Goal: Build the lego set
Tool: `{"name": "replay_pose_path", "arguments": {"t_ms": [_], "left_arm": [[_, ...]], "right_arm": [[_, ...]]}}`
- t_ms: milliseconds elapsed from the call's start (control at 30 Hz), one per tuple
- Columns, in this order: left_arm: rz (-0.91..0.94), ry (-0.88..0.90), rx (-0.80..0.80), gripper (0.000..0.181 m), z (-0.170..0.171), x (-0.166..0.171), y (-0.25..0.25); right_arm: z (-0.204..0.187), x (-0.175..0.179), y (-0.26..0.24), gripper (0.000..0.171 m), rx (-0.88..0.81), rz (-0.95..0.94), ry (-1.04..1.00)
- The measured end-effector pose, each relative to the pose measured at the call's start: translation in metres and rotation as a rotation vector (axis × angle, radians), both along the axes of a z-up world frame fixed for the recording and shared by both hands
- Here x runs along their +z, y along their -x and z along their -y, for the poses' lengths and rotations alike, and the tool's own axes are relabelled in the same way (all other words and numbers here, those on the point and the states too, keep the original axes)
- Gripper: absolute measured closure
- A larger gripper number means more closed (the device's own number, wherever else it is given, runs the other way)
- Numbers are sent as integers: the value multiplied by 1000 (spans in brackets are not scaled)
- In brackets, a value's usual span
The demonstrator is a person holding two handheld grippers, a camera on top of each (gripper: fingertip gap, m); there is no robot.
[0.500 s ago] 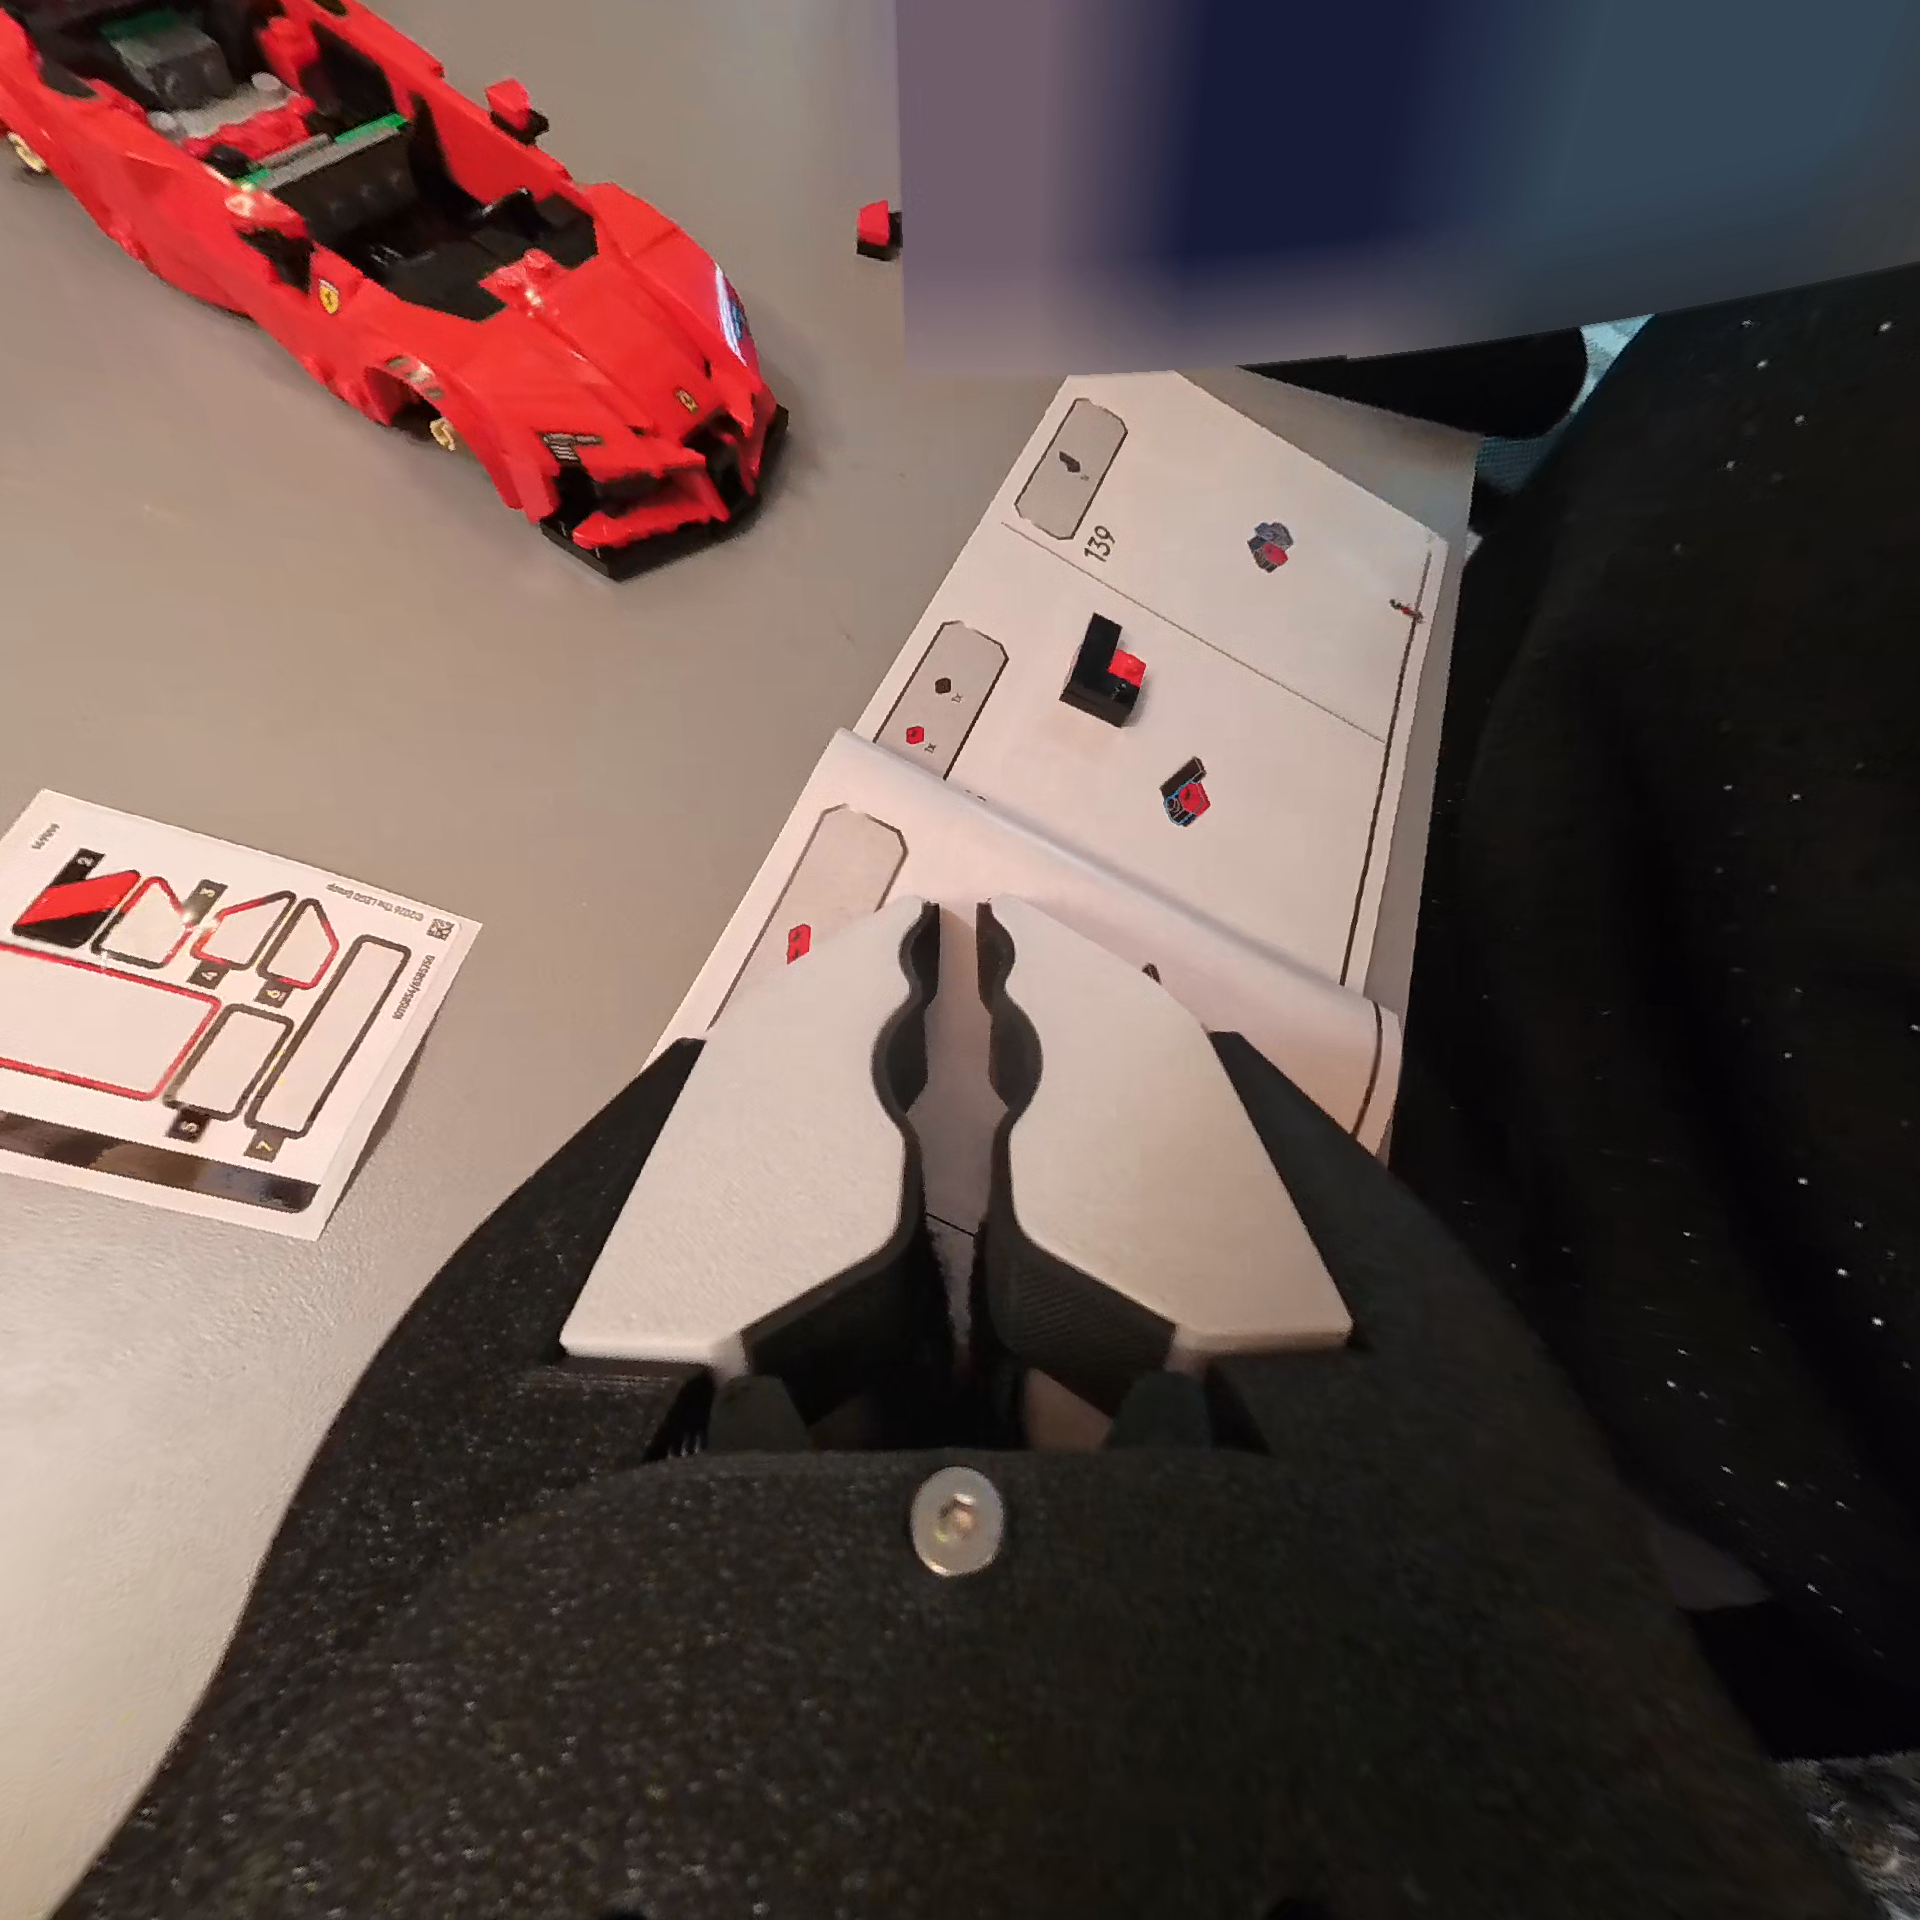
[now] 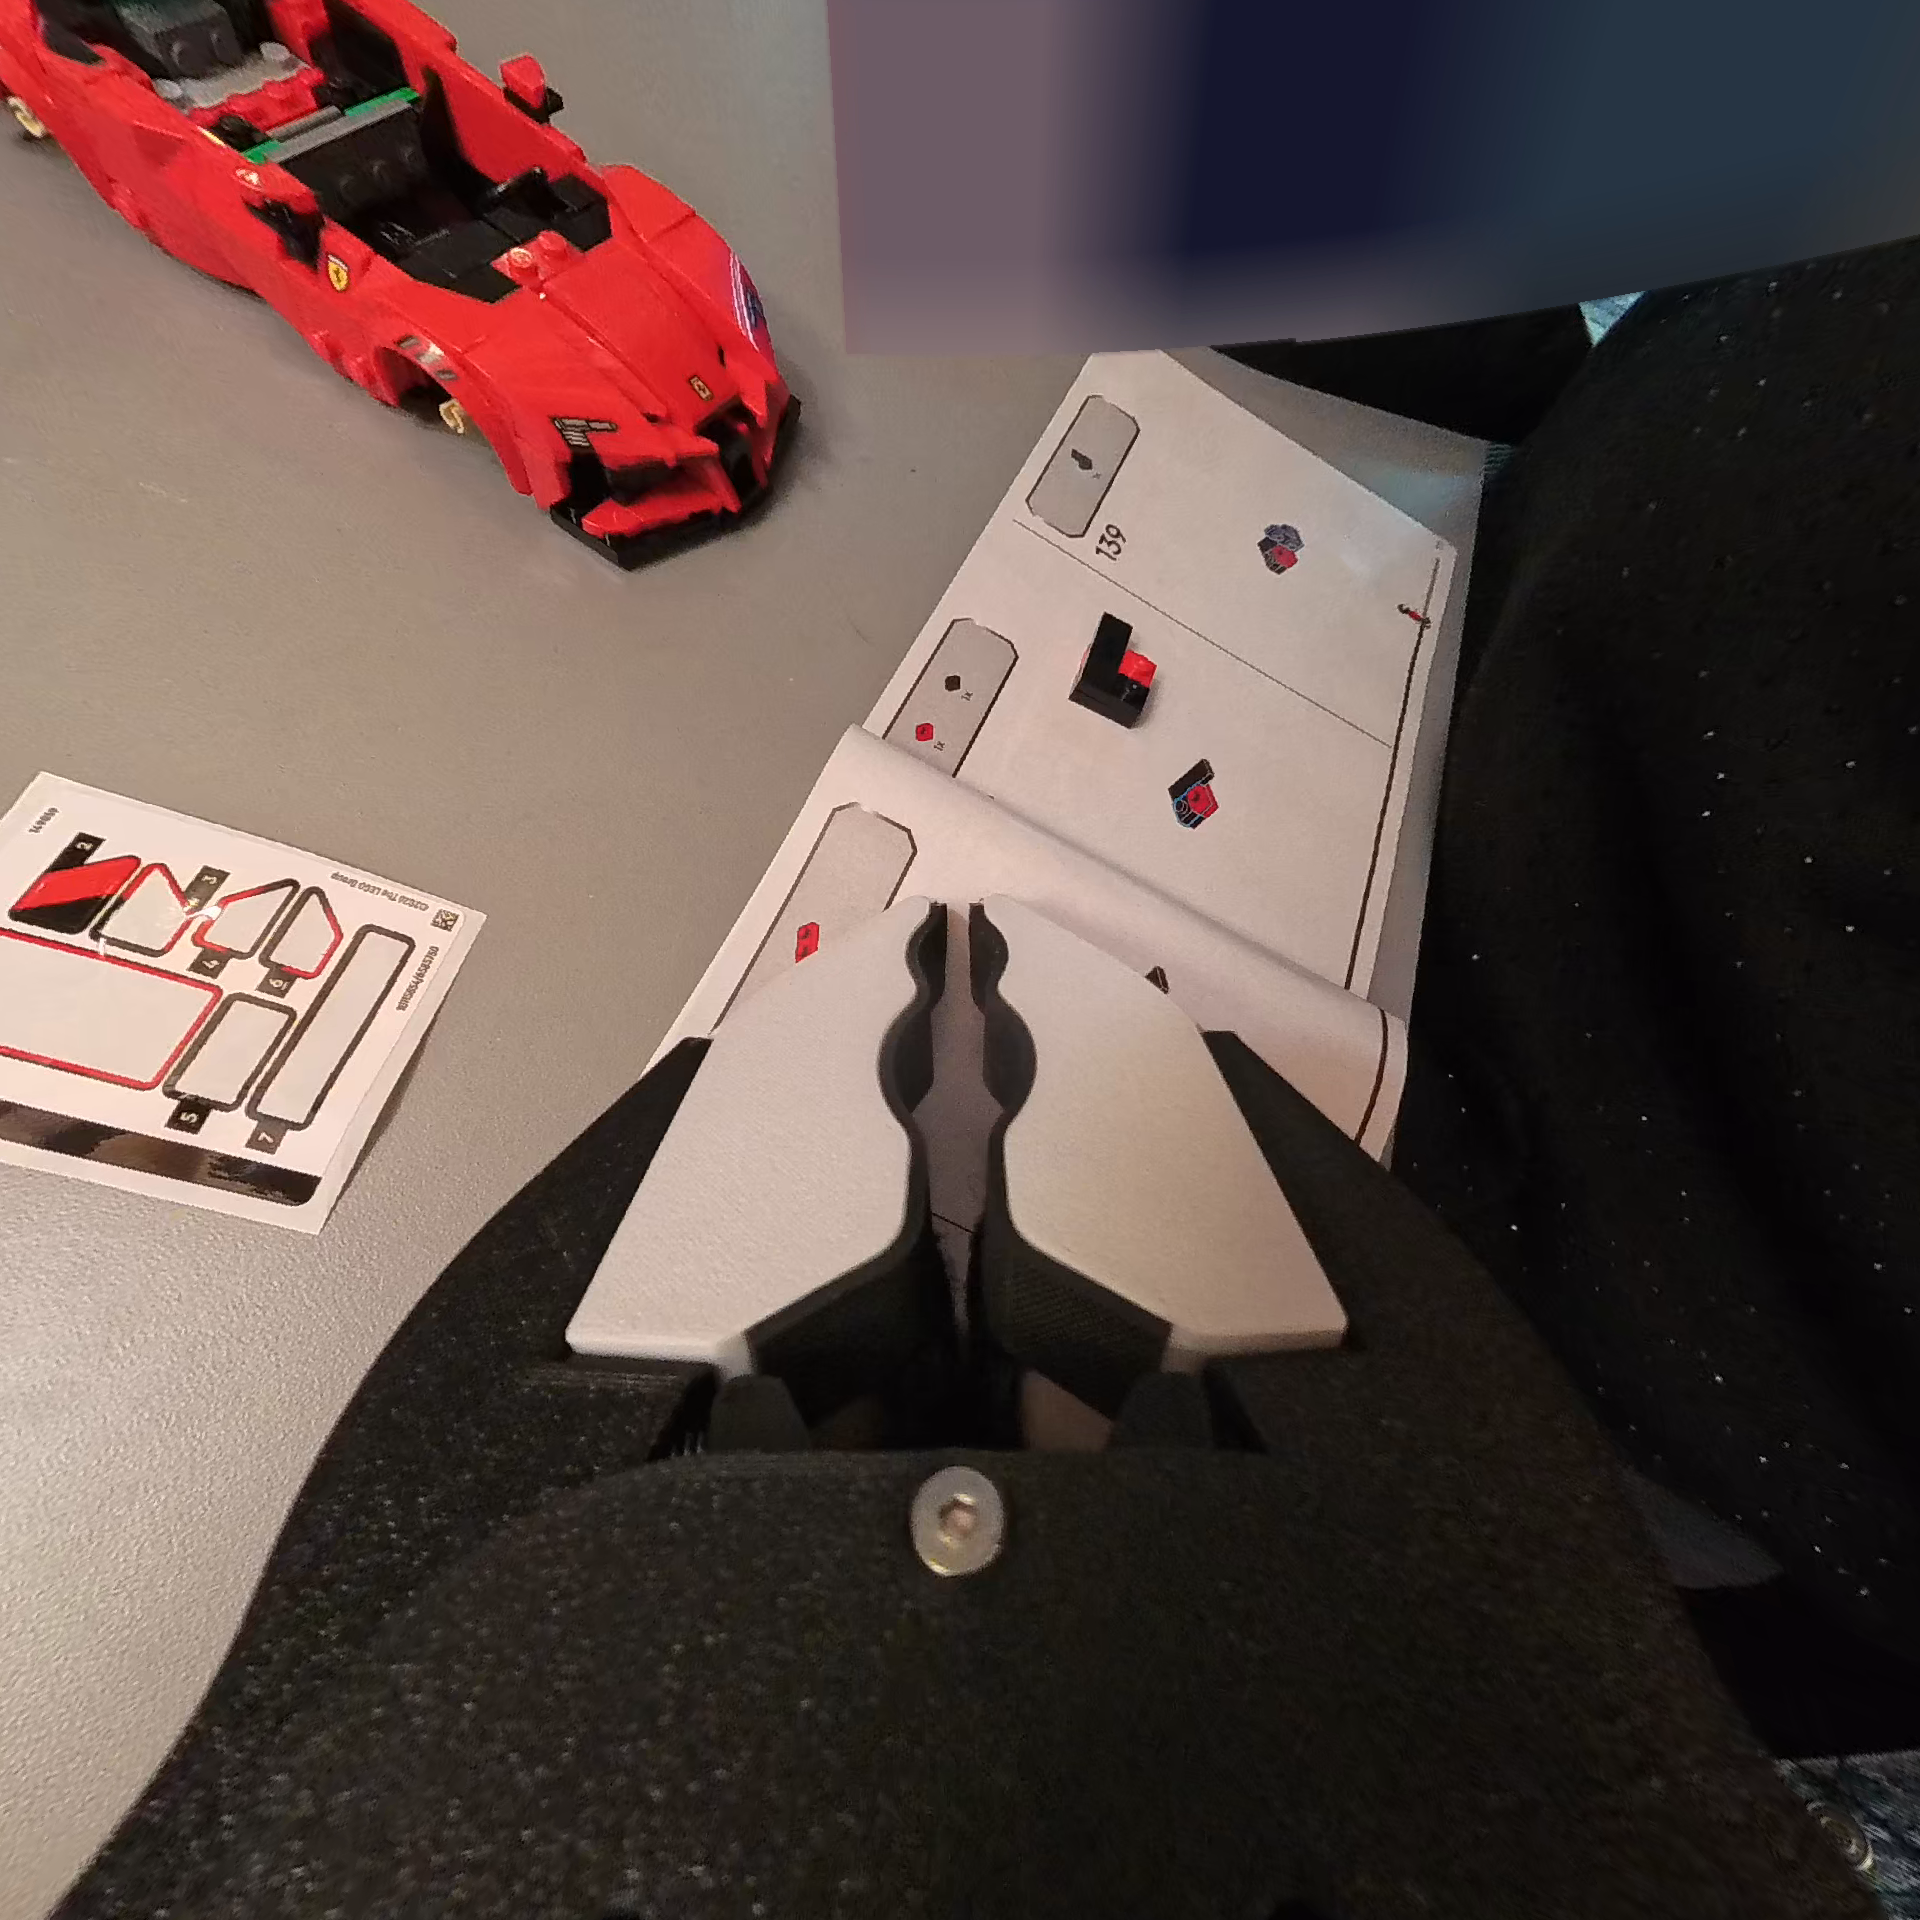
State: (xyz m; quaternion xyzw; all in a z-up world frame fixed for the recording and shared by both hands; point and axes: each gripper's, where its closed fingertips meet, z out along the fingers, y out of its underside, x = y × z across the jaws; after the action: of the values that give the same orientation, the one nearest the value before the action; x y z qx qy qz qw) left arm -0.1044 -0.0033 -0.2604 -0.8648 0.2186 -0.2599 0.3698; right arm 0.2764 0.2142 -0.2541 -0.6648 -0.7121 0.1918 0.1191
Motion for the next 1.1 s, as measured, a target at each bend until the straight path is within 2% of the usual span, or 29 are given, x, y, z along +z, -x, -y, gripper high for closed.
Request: {"name": "replay_pose_path", "arguments": {"t_ms": [100, 200, 267, 333, 400, 500, 667, 733, 833, 1000, 1067, 1100], "left_arm": [[3, 4, 0, 178, 0, 0, 0], [4, 8, 0, 178, 0, -1, 0], [2, 11, 0, 178, 0, -1, 0], [2, 11, 1, 178, 0, -1, 0], [0, 10, 2, 178, 0, -1, 0], [-9, 3, 4, 178, -1, -1, 0], [-16, -2, 5, 179, -1, -1, 1], [-16, -3, 5, 179, -1, -1, 1], [-16, -3, 5, 179, -1, -1, 1], [-2, 5, 4, 178, 0, -1, 1], [7, 9, 3, 178, 0, 0, 0], [6, 8, 3, 178, 0, 0, 0]], "right_arm": [[-1, -7, 5, 155, 34, 8, -13], [-20, -8, -9, 144, -60, 67, -73], [-39, -1, -19, 137, -159, 38, -112], [-46, 4, -23, 98, -263, -9, -33], [-50, 5, -26, 80, -367, -5, 61], [-58, 2, -27, 78, -427, 18, 58], [-60, 10, -12, 94, -381, -8, 12], [-64, 9, -17, 94, -408, 38, -13], [-68, 2, -31, 84, -470, 108, -18], [-78, -15, -35, 64, -529, 115, -21], [-74, -20, -27, 68, -516, 106, 17], [-64, -19, -20, 80, -470, 93, 61]]}}
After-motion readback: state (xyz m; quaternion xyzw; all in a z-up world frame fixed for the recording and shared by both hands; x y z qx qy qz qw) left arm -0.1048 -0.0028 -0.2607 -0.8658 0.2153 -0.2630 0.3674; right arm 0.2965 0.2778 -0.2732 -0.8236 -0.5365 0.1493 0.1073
